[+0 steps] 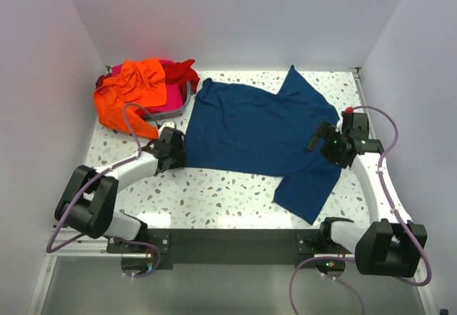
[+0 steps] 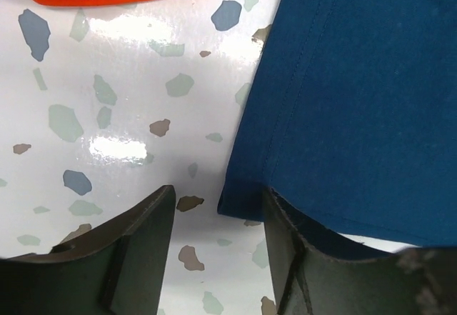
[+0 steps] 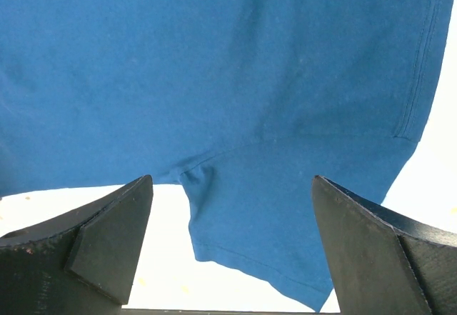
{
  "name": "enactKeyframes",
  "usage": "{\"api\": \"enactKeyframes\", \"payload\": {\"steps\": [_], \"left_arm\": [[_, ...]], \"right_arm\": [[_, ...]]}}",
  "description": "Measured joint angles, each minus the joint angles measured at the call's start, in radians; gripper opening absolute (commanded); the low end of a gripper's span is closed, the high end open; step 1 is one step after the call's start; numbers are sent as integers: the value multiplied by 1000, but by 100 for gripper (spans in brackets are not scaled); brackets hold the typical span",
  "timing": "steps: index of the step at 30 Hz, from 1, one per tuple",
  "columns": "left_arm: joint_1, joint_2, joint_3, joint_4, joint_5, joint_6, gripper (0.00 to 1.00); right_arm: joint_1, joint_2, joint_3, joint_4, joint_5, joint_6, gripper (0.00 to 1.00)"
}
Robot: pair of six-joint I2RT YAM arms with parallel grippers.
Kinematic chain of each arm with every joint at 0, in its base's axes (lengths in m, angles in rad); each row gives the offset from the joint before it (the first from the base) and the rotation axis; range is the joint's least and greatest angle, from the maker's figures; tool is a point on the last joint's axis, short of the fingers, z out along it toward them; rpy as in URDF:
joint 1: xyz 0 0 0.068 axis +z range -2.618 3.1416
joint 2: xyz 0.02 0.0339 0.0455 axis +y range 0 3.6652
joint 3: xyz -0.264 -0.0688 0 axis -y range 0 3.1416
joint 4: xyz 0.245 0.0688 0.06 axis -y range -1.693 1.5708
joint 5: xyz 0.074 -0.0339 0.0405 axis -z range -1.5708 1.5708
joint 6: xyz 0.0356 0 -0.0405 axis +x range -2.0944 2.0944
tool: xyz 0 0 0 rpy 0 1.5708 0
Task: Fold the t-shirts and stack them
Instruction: Flatten the tshirt out
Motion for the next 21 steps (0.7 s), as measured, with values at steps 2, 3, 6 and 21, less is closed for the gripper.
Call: {"api": "enactKeyframes", "payload": {"steps": [2, 3, 6, 21], "left_arm": [[0, 1, -2, 6, 4, 0, 52], [-1, 1, -3, 8, 6, 0, 48], [-3, 1, -5, 16, 14, 0, 36], [-5, 7, -6, 41, 75, 5, 0]], "right_arm": [[0, -6, -12, 1, 2, 1, 96], [0, -8, -18, 0, 3, 2, 96], [0, -10, -42, 0, 3, 4, 96], [0, -60, -111, -43, 34, 23, 95]]}}
